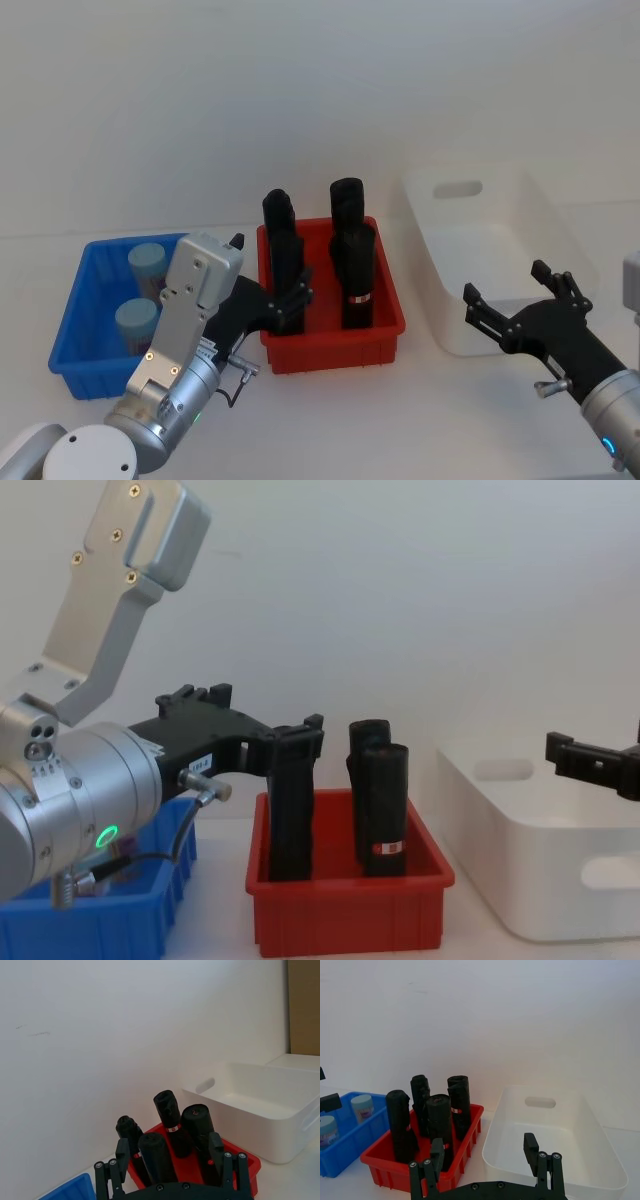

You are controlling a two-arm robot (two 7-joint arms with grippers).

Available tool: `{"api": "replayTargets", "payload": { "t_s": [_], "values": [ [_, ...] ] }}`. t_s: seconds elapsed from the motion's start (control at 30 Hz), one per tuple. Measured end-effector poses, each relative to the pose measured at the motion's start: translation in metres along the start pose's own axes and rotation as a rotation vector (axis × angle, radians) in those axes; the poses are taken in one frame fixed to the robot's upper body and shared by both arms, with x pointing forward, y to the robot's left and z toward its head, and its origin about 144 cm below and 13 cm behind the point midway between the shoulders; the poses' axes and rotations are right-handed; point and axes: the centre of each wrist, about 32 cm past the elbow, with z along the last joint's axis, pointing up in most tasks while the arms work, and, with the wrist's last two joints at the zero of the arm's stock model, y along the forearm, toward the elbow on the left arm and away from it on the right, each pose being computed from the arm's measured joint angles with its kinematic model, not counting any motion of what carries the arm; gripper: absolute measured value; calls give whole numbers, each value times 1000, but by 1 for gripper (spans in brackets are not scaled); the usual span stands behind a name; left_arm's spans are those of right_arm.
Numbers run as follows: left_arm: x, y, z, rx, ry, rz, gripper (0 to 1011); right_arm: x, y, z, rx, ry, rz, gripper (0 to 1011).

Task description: Pick the cotton swabs from the blue box and place them into the white box.

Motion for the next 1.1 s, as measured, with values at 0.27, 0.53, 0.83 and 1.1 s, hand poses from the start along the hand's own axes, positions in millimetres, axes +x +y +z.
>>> {"api": "replayTargets", "payload": {
  "t_s": [0.27,0.53,0.83,1.1],
  "values": [
    [0,0,0,-1,0,1,1004,0,0,0,0,0,0,1001],
    [10,-2,-1,8,12,14,1004,0,0,0,0,0,0,1002],
    [24,-4,-5,33,42,41,1004,0,0,0,0,0,0,1001],
    [40,-6,-11,91,82,85,1004,0,0,0,0,0,0,1002]
  ]
}}
